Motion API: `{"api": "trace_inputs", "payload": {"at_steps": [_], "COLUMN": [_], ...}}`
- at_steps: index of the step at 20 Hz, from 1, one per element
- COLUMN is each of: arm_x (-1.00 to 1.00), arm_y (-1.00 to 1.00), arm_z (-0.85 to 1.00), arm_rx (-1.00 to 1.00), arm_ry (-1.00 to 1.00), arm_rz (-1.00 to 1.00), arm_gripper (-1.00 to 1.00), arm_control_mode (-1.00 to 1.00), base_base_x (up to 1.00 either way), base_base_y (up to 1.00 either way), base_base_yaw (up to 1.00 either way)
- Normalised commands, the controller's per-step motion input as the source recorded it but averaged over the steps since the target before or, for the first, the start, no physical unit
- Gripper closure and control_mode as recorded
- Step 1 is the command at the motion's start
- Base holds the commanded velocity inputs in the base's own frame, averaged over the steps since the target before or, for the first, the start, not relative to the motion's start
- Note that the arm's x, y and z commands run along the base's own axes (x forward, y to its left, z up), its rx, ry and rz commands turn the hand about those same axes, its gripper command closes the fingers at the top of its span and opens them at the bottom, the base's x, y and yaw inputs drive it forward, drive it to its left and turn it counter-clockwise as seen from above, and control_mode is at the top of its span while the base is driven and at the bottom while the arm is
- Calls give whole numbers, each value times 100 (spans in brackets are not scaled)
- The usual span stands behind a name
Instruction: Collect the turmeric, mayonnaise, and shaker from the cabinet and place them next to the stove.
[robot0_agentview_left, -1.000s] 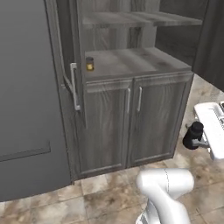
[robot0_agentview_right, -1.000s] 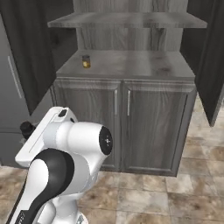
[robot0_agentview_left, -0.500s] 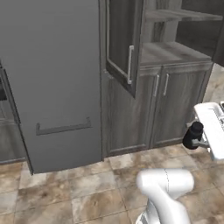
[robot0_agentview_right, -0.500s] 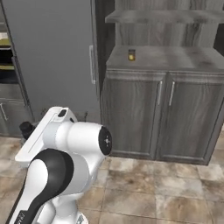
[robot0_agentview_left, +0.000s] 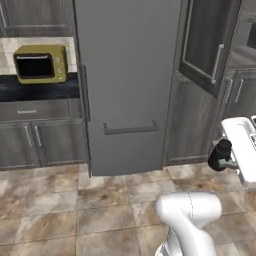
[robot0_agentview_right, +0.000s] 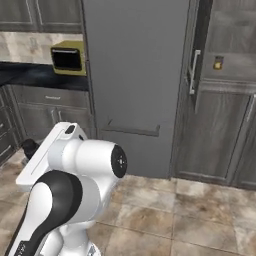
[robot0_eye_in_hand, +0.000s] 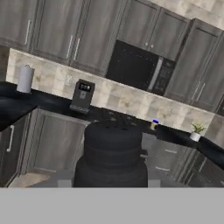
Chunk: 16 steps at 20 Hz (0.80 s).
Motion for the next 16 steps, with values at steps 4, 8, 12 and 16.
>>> {"api": "trace_inputs", "payload": {"at_steps": [4,8,12,16], "arm_x": [0,0,0,0], "arm_y": [0,0,0,0], "arm_z": [0,0,0,0], "arm_rx": [0,0,0,0], "arm_ry": [0,0,0,0], "arm_rz": [0,0,0,0], "arm_gripper": [100,100,100,100], "arm_control_mode": [100,100,100,100], "base_base_x": [-29,-3,40,81], "base_base_y": [100,100,59,9], "base_base_yaw": [31,34,32,26]}}
